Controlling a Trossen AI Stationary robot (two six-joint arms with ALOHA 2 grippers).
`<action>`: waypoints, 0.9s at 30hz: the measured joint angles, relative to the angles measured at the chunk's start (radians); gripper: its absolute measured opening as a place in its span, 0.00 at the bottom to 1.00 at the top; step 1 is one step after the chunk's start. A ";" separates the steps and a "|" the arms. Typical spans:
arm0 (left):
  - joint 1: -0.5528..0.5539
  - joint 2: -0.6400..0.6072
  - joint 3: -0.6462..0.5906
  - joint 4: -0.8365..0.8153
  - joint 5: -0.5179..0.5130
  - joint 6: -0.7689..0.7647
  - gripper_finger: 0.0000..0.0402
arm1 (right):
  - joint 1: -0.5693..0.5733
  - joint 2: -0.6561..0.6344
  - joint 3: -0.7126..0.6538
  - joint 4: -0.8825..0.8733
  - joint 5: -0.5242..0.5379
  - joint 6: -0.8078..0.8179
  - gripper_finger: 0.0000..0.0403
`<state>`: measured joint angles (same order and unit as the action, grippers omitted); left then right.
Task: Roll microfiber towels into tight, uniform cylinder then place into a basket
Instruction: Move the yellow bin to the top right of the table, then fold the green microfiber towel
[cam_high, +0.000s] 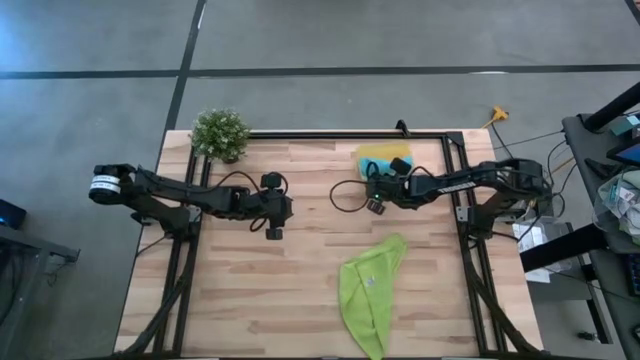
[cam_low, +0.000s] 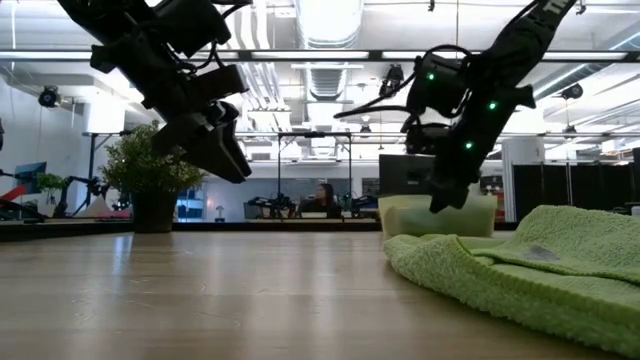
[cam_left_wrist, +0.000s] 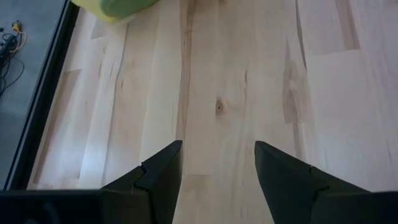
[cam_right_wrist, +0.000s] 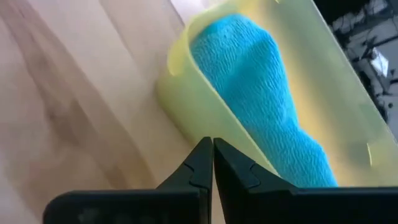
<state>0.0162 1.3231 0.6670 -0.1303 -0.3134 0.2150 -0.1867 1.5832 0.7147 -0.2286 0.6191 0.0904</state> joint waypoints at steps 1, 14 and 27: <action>0.000 0.000 0.000 0.002 0.000 0.000 0.46 | -0.003 0.006 0.000 0.026 0.000 -0.015 0.02; 0.000 0.000 -0.003 0.041 0.008 0.001 0.46 | -0.073 0.120 -0.002 0.213 0.003 -0.121 0.02; -0.016 0.000 -0.002 0.132 0.122 0.016 0.46 | 0.065 0.034 -0.030 0.285 0.003 -0.094 0.02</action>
<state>0.0003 1.3231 0.6652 0.0013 -0.1916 0.2307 -0.1212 1.6171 0.6844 0.0563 0.6220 -0.0036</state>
